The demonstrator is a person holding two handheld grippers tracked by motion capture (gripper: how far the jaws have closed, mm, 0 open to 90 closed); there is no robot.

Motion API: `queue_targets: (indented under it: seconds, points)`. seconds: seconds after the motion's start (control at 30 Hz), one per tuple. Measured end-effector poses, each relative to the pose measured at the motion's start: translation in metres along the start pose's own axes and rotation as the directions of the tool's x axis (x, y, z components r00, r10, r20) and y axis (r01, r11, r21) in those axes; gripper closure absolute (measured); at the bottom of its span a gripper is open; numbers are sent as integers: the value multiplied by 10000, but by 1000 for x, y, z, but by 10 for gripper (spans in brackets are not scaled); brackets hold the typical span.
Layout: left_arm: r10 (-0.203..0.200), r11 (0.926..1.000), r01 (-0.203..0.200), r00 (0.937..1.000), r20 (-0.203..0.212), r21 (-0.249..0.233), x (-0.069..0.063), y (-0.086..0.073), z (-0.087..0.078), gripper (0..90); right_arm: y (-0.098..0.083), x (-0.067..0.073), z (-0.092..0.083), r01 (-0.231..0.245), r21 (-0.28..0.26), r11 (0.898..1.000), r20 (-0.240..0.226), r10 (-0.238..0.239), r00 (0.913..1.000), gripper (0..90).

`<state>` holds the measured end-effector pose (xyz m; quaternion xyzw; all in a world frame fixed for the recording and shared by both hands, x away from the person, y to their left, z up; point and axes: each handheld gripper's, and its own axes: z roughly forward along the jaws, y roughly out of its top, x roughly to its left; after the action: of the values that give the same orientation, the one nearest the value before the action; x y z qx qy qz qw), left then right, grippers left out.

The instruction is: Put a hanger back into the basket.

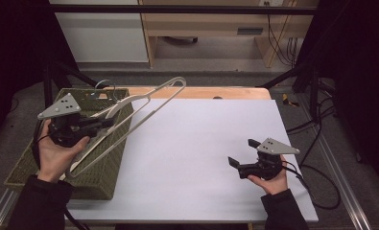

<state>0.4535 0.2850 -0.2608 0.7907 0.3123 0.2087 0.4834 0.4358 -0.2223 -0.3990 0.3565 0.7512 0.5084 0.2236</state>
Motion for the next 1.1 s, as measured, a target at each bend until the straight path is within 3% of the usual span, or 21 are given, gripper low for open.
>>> queue_targets:
  seconds: [0.1, 0.37, 0.47, 0.63, 1.1]
  points:
    - [44, 9999, -41, 9997, -246, 124, 12, -5, -3, 862, 0, 0, 0, -59, 23, 10000, -25, 59, 10000, 34]
    - [-289, 9993, 303, 9974, -653, 213, 49, -21, -17, 862, 0, 0, 1, -55, 47, 10000, -48, 56, 10000, 34]
    - [-306, 9991, 326, 9967, -749, 263, 56, -25, -20, 862, 0, 0, 1, -84, 71, 9999, -33, 84, 10000, 34]
    - [-658, 9966, 707, 9921, -1070, 430, 78, -38, -27, 862, 0, 0, 1, -117, 87, 9999, -48, 117, 9999, 30]
    - [-1204, 9908, 1281, 9821, -1449, 447, 114, -71, -43, 861, 0, 0, 2, -95, 156, 9998, -23, 96, 10000, 28]
